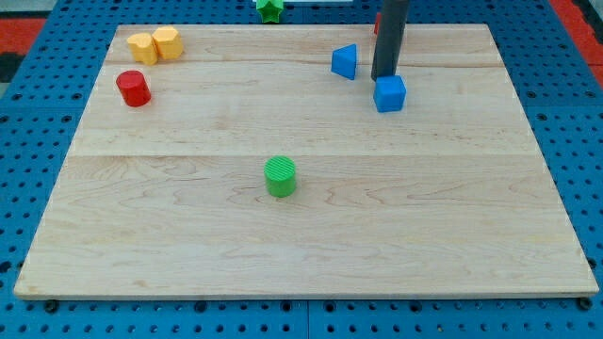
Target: Push the blue cube to the green circle
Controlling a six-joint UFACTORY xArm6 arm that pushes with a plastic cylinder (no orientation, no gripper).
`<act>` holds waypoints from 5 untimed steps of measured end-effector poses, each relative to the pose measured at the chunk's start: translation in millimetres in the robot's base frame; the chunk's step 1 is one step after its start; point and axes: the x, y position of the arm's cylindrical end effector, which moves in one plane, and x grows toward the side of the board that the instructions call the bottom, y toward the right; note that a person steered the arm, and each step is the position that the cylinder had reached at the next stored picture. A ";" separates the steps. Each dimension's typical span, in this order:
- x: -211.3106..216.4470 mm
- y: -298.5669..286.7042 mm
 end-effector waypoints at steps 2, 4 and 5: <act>53.8 -46.4; 85.0 -92.8; 82.7 -100.4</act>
